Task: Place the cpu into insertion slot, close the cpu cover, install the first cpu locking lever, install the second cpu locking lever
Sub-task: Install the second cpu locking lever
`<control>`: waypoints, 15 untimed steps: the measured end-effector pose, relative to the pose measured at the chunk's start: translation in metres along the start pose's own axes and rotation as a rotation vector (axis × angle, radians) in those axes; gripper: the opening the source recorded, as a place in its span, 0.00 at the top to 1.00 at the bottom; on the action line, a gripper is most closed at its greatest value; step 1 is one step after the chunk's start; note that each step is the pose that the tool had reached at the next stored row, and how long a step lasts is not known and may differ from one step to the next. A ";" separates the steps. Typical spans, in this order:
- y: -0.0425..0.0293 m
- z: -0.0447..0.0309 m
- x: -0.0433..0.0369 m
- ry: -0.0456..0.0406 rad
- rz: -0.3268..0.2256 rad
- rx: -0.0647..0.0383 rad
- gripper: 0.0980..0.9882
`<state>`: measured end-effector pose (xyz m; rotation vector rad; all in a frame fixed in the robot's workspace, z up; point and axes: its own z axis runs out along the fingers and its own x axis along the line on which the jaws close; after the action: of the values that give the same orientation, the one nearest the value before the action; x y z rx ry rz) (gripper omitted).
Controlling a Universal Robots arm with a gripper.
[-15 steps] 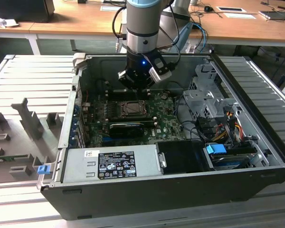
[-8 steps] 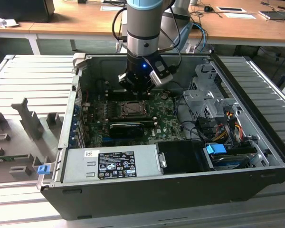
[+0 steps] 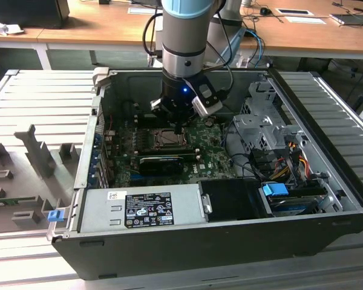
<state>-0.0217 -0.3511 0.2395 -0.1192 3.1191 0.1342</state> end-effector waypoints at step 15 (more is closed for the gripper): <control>-0.0318 0.0018 0.0120 -0.0036 0.001 -0.061 0.99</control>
<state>-0.0311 -0.3835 0.2348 -0.1183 3.1125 0.2286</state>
